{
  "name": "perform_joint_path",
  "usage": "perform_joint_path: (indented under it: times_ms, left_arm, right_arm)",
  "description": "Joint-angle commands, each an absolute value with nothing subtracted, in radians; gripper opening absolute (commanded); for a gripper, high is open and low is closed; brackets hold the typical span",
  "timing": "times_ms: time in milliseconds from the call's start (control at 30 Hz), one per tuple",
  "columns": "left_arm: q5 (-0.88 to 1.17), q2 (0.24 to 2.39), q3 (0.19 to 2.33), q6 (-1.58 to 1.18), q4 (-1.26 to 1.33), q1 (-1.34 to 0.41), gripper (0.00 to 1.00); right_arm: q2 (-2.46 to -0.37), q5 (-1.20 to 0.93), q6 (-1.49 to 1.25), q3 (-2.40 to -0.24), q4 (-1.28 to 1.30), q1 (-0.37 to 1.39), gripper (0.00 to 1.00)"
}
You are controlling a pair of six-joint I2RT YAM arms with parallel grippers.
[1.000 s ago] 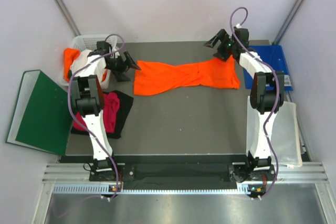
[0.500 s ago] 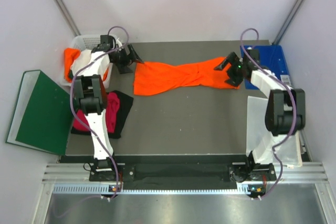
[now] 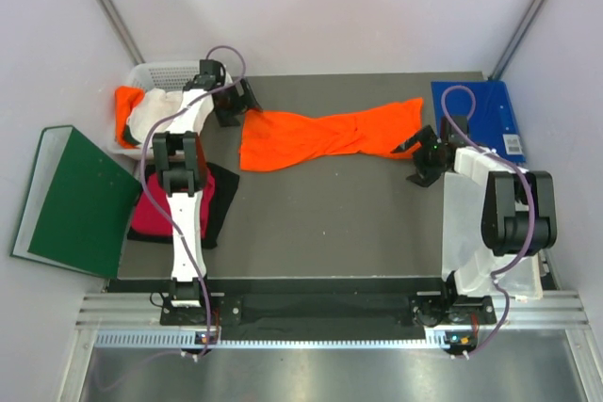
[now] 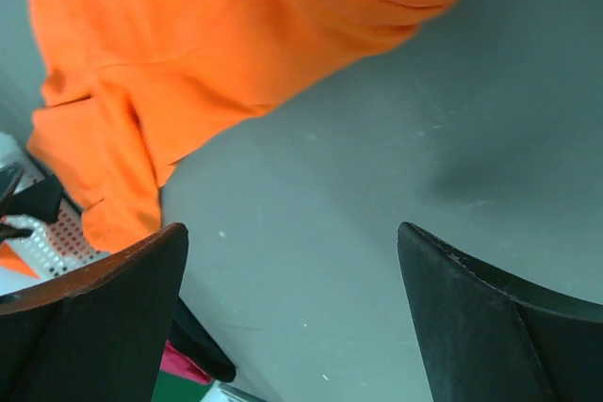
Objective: Fold and stack the t-shirts
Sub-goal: Rotate the tshirt 90 degrees
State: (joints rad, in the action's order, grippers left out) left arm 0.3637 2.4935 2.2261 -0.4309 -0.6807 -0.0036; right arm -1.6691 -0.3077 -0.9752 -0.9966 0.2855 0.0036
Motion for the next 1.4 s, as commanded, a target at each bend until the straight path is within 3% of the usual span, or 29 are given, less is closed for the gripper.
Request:
perform_joint_path:
  times_ms: [0, 167, 267, 367, 400, 433, 467, 500, 567, 633, 867, 1000, 1200, 1367]
  left_arm:
    - [0.328, 2.517, 2.283, -0.449, -0.703, 0.005, 0.99]
    - [0.351, 2.536, 2.286, -0.471, -0.698, 0.003, 0.92]
    - [0.385, 2.556, 2.292, -0.48, -0.696, -0.028, 0.76]
    - [0.409, 2.572, 2.293, -0.489, -0.701, -0.037, 0.54]
    - [0.411, 2.579, 2.293, -0.491, -0.703, -0.041, 0.46]
    - [0.414, 2.58, 2.295, -0.492, -0.706, -0.043, 0.27]
    - [0.413, 2.583, 2.293, -0.495, -0.71, -0.044, 0.12]
    - [0.411, 2.583, 2.295, -0.499, -0.719, -0.044, 0.0]
    - [0.39, 2.58, 2.293, -0.503, -0.732, -0.044, 0.0]
    - [0.361, 2.565, 2.289, -0.503, -0.758, -0.041, 0.0]
    - [0.376, 2.432, 2.117, -0.515, -0.818, -0.02, 0.0]
    - [0.455, 2.356, 1.973, -0.534, -0.865, -0.021, 0.0]
    - [0.541, 2.212, 1.657, -0.517, -0.88, -0.126, 0.0]
    - [0.497, 2.147, 1.578, -0.476, -1.044, -0.248, 0.0]
  right_arm:
    - [-1.693, -0.273, -1.066, -0.971, 0.19, 0.006, 0.92]
    - [-1.716, -0.198, -1.117, -0.943, 0.121, 0.008, 0.91]
    - [-1.756, -0.149, -1.127, -0.963, 0.074, 0.006, 0.89]
    - [-1.824, -0.124, -1.12, -1.02, 0.04, 0.006, 0.83]
    - [-1.844, -0.12, -1.111, -1.037, 0.032, 0.008, 0.77]
    - [-1.88, -0.12, -1.105, -1.055, 0.014, 0.008, 0.69]
    - [-1.896, -0.118, -1.101, -1.08, 0.009, 0.006, 0.42]
    - [-1.928, -0.12, -1.1, -1.094, -0.02, 0.008, 0.29]
    - [-1.959, -0.12, -1.089, -1.146, -0.018, 0.008, 0.05]
    - [-1.996, -0.126, -1.066, -1.204, -0.012, -0.021, 0.0]
    - [-2.107, -0.144, -0.91, -1.397, 0.04, -0.04, 0.0]
    - [-2.216, -0.198, -0.828, -1.618, 0.066, -0.049, 0.0]
    - [-2.469, -0.365, -0.755, -2.025, 0.15, -0.046, 0.0]
    - [-2.591, -0.425, -0.741, -2.174, 0.169, -0.048, 0.02]
